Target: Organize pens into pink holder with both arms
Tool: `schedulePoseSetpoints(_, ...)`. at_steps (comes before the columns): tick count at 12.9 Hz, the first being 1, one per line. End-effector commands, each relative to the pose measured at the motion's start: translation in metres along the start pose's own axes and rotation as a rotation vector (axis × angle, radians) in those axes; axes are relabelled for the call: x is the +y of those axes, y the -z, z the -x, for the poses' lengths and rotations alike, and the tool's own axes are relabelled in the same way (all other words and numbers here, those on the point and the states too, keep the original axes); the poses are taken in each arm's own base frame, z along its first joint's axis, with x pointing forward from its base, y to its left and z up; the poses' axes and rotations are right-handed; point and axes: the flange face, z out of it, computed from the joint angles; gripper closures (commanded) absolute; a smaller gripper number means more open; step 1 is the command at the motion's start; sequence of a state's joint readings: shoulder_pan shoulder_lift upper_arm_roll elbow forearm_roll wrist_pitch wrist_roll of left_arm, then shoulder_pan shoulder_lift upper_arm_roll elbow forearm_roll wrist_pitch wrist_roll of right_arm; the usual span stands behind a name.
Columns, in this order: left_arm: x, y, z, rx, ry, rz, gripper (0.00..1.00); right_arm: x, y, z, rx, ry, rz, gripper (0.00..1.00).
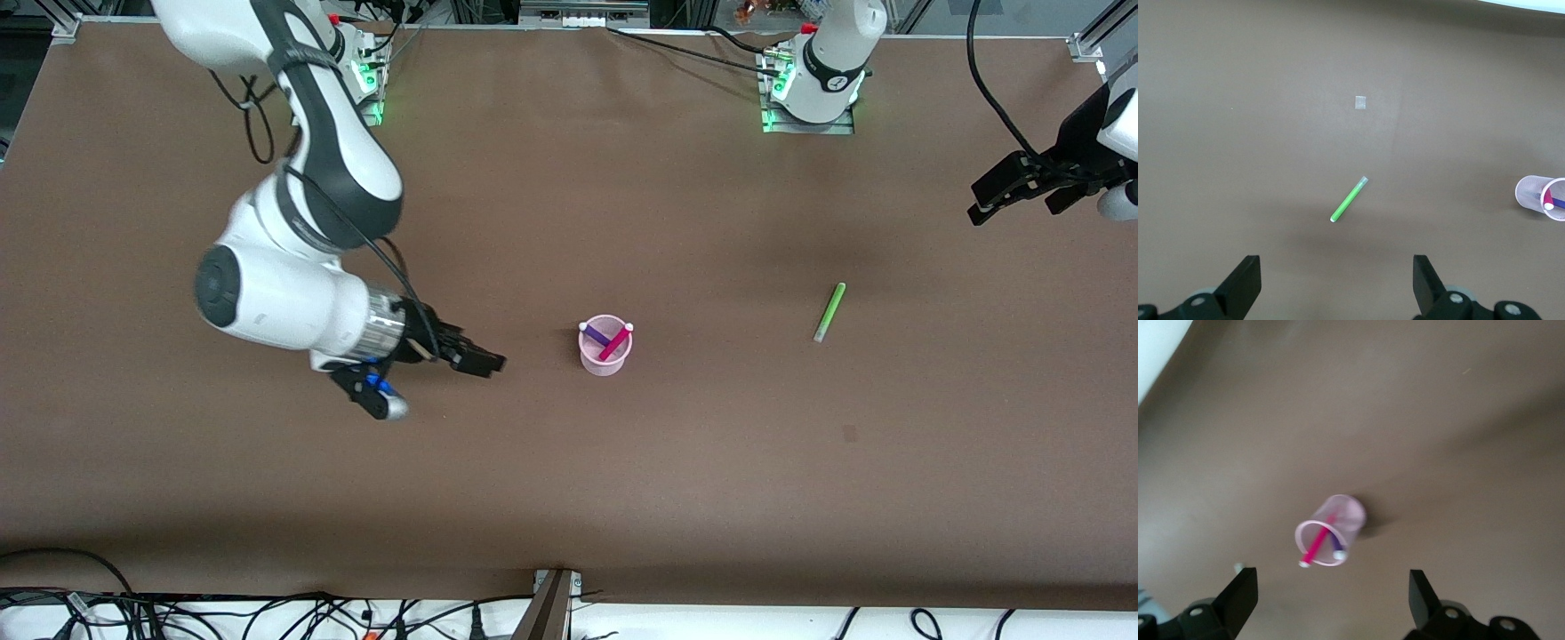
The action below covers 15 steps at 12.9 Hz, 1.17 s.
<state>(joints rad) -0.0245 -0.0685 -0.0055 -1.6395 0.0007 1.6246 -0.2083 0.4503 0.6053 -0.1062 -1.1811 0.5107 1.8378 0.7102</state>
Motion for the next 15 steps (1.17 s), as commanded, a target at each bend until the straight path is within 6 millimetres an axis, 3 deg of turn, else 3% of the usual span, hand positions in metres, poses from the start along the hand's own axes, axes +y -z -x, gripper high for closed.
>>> schedulePoseSetpoints(1,0.002,0.006,-0.001,-0.008,0.003,0.014,0.0,0.03,0.063,0.038,0.057,0.175,0.133,0.0)
schedulePoseSetpoints(3,0.002,0.006,-0.001,-0.008,0.005,0.014,0.0,0.071,0.114,0.057,0.083,0.273,0.183,0.0)
schedulePoseSetpoints(7,0.003,0.006,-0.001,-0.008,0.002,0.014,0.0,0.146,0.181,0.078,0.091,0.43,0.285,0.0)
schedulePoseSetpoints(9,0.005,0.006,-0.001,-0.008,0.0,0.014,0.0,0.164,0.199,0.081,0.089,0.46,0.322,0.0)
schedulePoseSetpoints(11,0.005,0.006,-0.001,-0.008,0.0,0.014,0.0,0.182,0.213,0.069,0.1,0.481,0.34,0.0)
schedulePoseSetpoints(15,0.005,0.006,-0.001,-0.008,0.0,0.014,0.0,0.179,0.221,0.067,0.124,0.51,0.364,0.0)
